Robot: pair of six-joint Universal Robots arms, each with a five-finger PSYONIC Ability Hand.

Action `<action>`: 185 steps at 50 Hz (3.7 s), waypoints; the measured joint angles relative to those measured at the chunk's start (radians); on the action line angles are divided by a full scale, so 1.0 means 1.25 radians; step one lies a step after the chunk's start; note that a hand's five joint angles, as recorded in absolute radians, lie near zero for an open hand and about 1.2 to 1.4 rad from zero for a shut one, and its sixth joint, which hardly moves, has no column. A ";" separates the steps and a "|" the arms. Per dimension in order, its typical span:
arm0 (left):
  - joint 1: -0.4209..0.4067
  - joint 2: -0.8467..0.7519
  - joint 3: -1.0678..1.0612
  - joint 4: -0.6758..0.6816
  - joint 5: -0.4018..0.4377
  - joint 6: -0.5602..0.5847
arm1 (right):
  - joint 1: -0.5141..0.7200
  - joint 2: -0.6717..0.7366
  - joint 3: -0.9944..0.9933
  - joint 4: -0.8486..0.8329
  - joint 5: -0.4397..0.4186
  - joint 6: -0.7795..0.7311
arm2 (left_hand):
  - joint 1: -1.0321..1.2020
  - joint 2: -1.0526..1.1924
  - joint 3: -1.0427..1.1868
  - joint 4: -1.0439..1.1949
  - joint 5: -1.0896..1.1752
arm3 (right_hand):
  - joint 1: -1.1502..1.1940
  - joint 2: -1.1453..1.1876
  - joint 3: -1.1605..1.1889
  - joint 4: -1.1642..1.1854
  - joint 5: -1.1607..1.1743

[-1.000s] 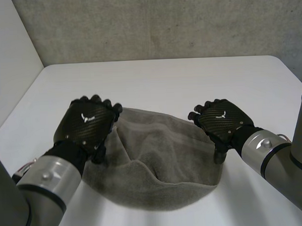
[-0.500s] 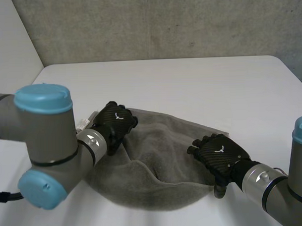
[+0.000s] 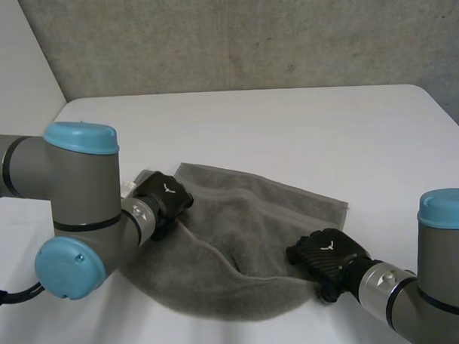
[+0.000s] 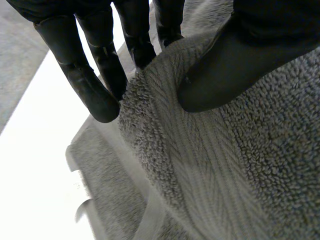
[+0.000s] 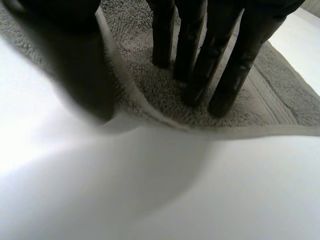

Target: Fold the towel.

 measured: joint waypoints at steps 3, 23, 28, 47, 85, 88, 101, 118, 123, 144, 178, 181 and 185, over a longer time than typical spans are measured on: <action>0.000 0.012 0.002 0.009 -0.021 -0.002 | -0.001 0.009 -0.006 -0.001 -0.001 0.025 | 0.000 0.007 0.015 0.004 0.003 | 0.073 0.127 0.278 0.280 0.284; -0.008 0.394 -0.001 0.169 -0.104 -0.221 | -0.172 -0.373 -0.326 0.121 -0.100 0.269 | 0.015 0.015 0.019 0.004 0.011 | 0.071 0.129 0.312 0.319 0.341; -0.002 0.472 -0.004 0.183 -0.112 -0.294 | -0.199 -0.397 -0.456 0.240 -0.126 0.226 | 0.018 0.015 0.020 0.004 0.017 | 0.071 0.129 0.312 0.319 0.341; 0.028 0.442 -0.248 0.194 -0.103 -0.324 | 0.002 -0.047 -0.336 0.260 -0.135 0.112 | 0.022 0.015 0.021 0.004 0.017 | -0.393 -0.387 -0.396 -0.402 -0.436; 0.064 0.577 -0.344 0.214 -0.102 -0.328 | 0.290 0.232 -0.449 -0.033 0.027 0.486 | 0.022 0.015 0.022 0.004 0.017 | 0.329 0.320 0.306 0.320 0.320; 0.062 0.592 -0.332 0.224 -0.102 -0.332 | 0.239 0.145 -0.444 -0.040 0.043 0.499 | 0.022 0.015 0.022 0.004 0.017 | 0.329 0.320 0.306 0.320 0.321; -0.047 0.592 -0.340 0.298 -0.100 -0.335 | 0.028 -0.243 -0.380 0.026 0.004 0.479 | -0.376 -0.426 -0.447 -0.437 -0.413 | 0.329 0.320 0.315 0.320 0.321; -0.105 0.463 -0.443 0.401 -0.095 -0.334 | -0.053 -0.353 -0.256 0.081 -0.121 0.418 | -0.315 -0.363 -0.390 -0.383 -0.354 | 0.330 0.320 0.320 0.320 0.321; -0.108 0.401 -0.437 0.408 -0.079 -0.340 | -0.045 -0.272 -0.221 0.065 -0.108 0.369 | -0.561 -0.602 -0.634 -0.621 -0.603 | 0.330 0.320 0.320 0.320 0.321; -0.180 0.235 -0.313 0.379 -0.003 -0.687 | 0.029 -0.120 -0.214 -0.006 0.019 0.339 | -0.618 -0.669 -0.698 -0.676 -0.673 | 0.330 0.320 0.320 0.320 0.321; -0.352 -0.053 0.025 0.012 -0.067 -0.857 | -0.285 -0.191 0.006 -0.025 -0.068 0.120 | -0.617 -0.668 -0.697 -0.676 -0.663 | -0.555 -0.532 -0.549 -0.531 -0.563; -0.363 -0.065 0.039 -0.001 -0.069 -0.857 | -0.303 -0.188 0.019 -0.026 -0.098 0.122 | -0.617 -0.668 -0.697 -0.676 -0.664 | -0.555 -0.532 -0.549 -0.531 -0.563; -0.377 -0.071 0.053 -0.012 -0.069 -0.859 | -0.315 -0.180 0.025 -0.027 -0.122 0.123 | -0.617 -0.668 -0.697 -0.676 -0.663 | -0.555 -0.532 -0.549 -0.531 -0.563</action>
